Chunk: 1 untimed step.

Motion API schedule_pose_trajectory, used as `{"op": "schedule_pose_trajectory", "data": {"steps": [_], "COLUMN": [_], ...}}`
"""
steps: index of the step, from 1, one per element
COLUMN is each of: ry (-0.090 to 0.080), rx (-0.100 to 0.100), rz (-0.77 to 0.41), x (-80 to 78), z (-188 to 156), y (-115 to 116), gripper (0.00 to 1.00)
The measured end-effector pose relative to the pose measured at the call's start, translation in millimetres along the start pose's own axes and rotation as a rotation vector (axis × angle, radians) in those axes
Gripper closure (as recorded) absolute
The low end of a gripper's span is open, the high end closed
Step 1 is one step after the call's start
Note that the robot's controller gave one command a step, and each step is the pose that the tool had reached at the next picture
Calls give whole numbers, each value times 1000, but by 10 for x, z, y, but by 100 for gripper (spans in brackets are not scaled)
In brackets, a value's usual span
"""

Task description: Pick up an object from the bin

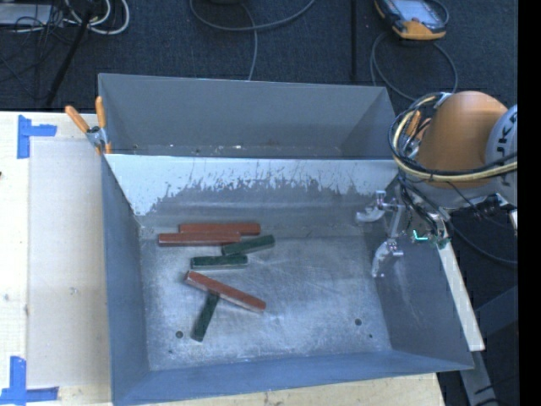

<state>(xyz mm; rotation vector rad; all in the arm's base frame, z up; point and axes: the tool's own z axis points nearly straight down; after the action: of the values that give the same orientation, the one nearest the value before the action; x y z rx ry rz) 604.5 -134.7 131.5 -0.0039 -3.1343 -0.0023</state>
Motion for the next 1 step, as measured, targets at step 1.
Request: {"op": "schedule_pose_trajectory", "data": {"steps": [1], "ry": [-7], "rx": [1], "rz": [-3], "x": [-19], "z": [-41], "y": [3], "gripper": [0]}}
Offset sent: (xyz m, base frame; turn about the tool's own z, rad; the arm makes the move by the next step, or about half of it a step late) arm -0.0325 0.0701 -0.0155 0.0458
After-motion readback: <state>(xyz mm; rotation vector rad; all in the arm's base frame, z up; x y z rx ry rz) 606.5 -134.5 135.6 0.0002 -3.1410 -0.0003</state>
